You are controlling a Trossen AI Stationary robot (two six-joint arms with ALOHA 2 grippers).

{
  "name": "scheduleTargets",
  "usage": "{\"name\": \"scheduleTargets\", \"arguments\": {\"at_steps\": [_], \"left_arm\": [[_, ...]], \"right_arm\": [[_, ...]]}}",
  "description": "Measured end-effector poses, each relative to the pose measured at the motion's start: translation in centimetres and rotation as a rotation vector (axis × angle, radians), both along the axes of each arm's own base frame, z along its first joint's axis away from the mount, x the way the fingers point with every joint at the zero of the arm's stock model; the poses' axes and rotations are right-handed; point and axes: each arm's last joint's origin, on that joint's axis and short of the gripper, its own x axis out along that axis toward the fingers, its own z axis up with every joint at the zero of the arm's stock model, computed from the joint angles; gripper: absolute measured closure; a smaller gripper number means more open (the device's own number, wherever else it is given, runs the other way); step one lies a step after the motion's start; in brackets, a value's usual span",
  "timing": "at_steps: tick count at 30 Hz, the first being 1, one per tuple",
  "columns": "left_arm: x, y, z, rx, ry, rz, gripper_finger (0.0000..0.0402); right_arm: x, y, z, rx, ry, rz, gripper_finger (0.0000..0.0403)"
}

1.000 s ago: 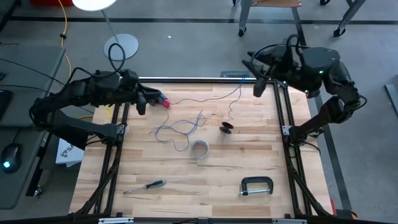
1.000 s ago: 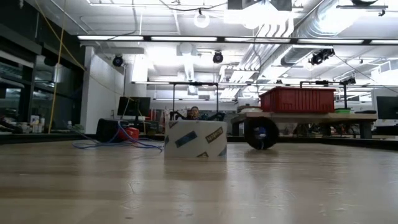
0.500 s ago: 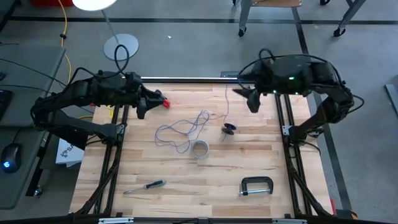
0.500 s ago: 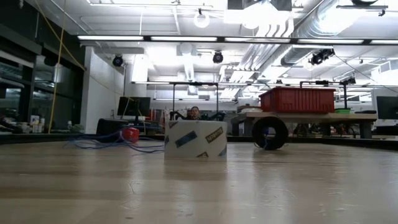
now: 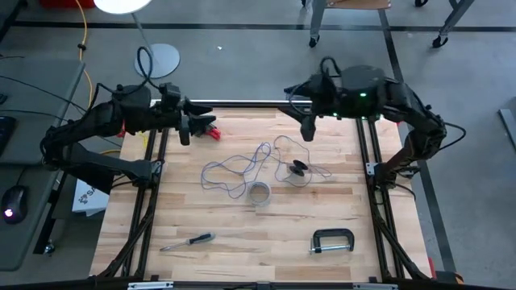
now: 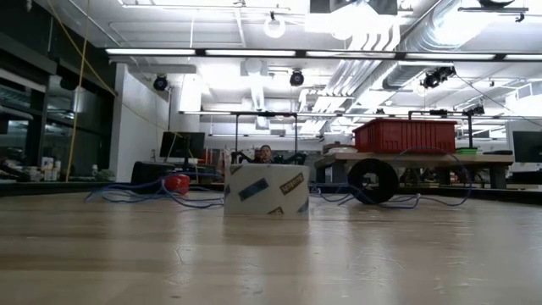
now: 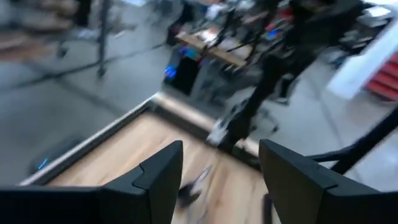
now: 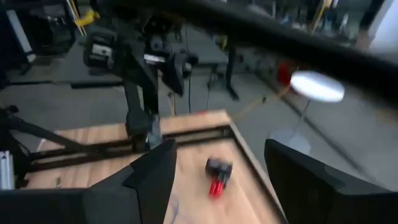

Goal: Coil cords
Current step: Uncoil the blue wire from the spool

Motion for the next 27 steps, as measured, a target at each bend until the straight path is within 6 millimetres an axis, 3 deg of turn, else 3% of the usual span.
{"name": "scheduleTargets", "arguments": {"at_steps": [5,10,14,18,23,27], "left_arm": [[2.4,-0.2,-0.7,0.036,0.034,-0.136,0.0197],[6.7,-0.8,-5.6,0.024,0.158,-0.420,0.0197],[11.2,-0.4,-11.7,0.016,0.199,-0.438,0.0197],[15.8,0.3,-17.3,0.129,0.317,-0.450,0.0197],[21.2,0.9,-21.6,0.299,0.452,-0.519,0.0197],[24.6,1.3,-23.2,0.373,0.521,-0.558,0.0197]], "right_arm": [[-1.3,0.0,-1.6,0.065,0.181,-0.032,0.0165],[-3.2,0.7,-5.2,0.252,0.563,-0.146,0.0165],[-2.8,2.6,-6.5,0.321,0.550,-0.141,0.0165],[-4.1,4.0,-8.0,0.349,0.586,-0.238,0.0165],[-4.4,5.6,-10.2,0.368,0.559,-0.362,0.0165],[-4.1,6.5,-11.2,0.377,0.500,-0.396,0.0165]]}}
